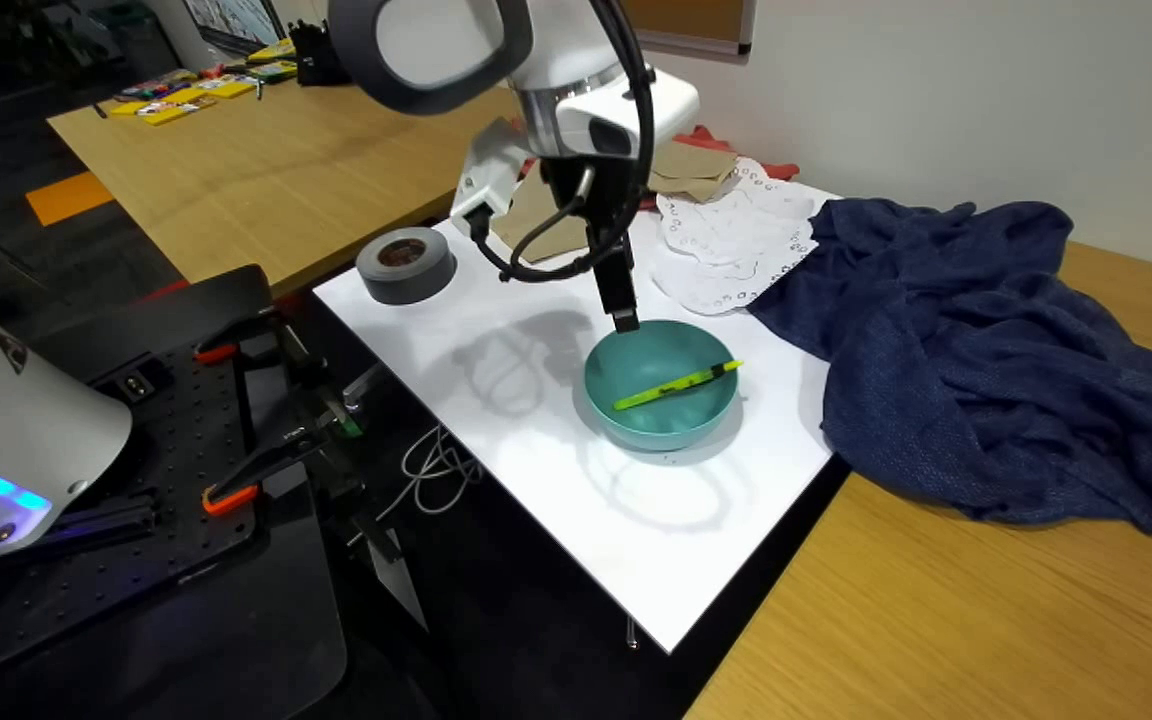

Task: Remove the pencil from the bowl and move the bowl to the left

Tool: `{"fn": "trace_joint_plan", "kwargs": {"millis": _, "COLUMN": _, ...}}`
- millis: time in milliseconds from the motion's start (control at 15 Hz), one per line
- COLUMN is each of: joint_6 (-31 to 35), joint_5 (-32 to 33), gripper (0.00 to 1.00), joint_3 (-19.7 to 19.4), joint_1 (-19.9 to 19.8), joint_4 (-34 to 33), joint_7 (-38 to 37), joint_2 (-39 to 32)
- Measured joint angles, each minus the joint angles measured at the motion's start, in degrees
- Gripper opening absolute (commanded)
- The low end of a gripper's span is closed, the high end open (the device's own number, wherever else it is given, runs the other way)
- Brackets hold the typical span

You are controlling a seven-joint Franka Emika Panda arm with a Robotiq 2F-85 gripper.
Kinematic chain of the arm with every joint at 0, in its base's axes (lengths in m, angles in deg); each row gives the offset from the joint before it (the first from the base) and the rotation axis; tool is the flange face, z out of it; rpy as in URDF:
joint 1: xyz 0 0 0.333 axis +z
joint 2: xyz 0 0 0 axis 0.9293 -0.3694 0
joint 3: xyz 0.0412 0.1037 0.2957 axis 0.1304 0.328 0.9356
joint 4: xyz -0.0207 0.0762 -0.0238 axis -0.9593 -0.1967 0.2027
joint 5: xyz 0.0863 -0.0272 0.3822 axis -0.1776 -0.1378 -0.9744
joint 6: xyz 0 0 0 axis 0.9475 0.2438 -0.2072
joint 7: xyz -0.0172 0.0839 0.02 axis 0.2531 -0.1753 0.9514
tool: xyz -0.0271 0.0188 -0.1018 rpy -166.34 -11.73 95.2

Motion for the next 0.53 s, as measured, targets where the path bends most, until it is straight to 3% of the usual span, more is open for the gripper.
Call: {"fn": "trace_joint_plan", "kwargs": {"millis": 533, "joint_6": 0.3, "joint_5": -3.9, "gripper": 1.0, "joint_3": 0.0, "joint_1": -0.3, "joint_4": -9.9, "joint_7": 0.0, "joint_2": -13.9}}
